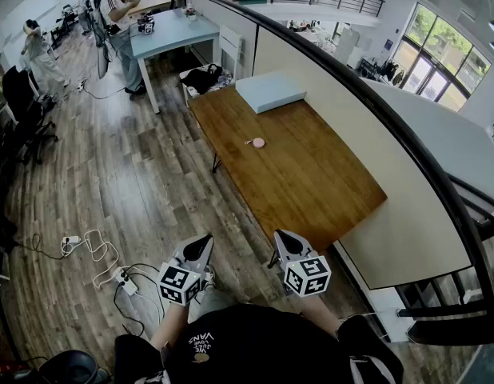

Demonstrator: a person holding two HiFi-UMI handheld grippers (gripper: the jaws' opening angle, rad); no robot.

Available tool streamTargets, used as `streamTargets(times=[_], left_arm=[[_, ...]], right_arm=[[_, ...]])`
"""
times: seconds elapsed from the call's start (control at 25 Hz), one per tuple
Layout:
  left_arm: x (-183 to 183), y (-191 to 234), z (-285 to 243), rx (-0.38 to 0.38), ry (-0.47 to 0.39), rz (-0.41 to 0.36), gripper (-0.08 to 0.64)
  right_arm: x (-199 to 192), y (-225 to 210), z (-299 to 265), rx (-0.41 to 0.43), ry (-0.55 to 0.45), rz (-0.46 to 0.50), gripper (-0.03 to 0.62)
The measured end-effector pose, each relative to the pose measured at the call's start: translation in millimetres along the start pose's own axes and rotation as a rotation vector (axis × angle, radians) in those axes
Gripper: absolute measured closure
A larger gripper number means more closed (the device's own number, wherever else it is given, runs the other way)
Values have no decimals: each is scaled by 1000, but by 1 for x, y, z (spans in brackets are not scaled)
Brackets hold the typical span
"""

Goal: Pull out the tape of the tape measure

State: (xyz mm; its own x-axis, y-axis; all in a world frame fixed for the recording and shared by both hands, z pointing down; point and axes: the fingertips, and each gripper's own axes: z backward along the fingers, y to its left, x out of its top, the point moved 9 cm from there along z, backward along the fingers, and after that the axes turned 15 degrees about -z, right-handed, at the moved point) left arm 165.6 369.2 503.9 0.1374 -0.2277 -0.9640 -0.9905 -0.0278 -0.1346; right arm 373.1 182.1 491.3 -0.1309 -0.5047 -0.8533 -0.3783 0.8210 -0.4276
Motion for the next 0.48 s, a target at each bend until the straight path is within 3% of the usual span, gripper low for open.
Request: streamTargets(times=[0.48], left_arm=[[-12,44,-25,0,5,32,548]], right_arm=[[12,-11,-48,-31,-47,-85,577]])
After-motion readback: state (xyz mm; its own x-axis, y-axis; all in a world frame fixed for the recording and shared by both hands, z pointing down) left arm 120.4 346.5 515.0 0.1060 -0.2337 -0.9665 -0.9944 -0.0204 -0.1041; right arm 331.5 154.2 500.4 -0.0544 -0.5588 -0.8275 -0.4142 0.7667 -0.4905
